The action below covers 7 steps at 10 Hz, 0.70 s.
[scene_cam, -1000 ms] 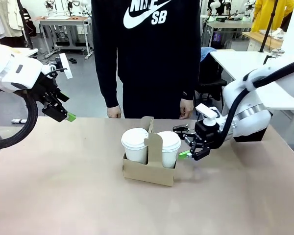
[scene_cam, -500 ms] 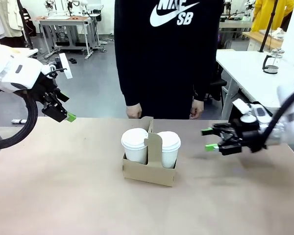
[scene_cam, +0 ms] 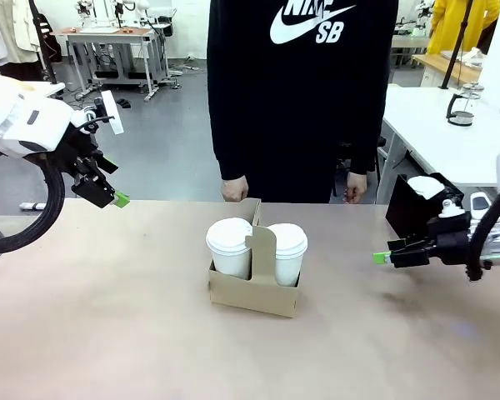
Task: Pour a drink into a cup and package it in a carrier.
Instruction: Insert the held 600 ml Paper Cup into the Cup Carrier.
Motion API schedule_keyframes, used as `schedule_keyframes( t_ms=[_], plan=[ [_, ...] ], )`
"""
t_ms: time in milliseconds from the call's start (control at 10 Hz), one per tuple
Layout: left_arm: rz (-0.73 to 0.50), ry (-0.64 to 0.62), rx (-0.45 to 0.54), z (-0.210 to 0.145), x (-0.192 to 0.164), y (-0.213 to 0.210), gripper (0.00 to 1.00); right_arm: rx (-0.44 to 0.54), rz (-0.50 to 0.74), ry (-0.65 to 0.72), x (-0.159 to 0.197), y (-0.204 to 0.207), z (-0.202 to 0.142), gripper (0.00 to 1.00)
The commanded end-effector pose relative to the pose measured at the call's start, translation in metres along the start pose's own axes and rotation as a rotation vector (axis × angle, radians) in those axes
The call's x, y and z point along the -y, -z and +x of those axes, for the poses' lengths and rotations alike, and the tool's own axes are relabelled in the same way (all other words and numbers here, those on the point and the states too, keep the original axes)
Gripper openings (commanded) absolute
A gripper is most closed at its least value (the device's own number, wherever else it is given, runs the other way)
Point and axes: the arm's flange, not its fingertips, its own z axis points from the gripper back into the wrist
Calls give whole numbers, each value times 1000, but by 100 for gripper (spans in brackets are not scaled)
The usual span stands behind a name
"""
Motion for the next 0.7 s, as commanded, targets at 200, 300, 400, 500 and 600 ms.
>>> schedule_keyframes(
  t_ms=[200, 300, 400, 500, 600],
  plan=[
    [0, -1, -3, 0, 0, 0, 100, 0, 0, 0, 0, 0, 0, 100],
    [0, -1, -3, 0, 0, 0, 100, 0, 0, 0, 0, 0, 0, 100],
    [0, -1, -3, 0, 0, 0, 100, 0, 0, 0, 0, 0, 0, 100],
    [0, -1, -3, 0, 0, 0, 100, 0, 0, 0, 0, 0, 0, 100],
    [0, -1, -3, 0, 0, 0, 100, 0, 0, 0, 0, 0, 0, 100]
  ],
)
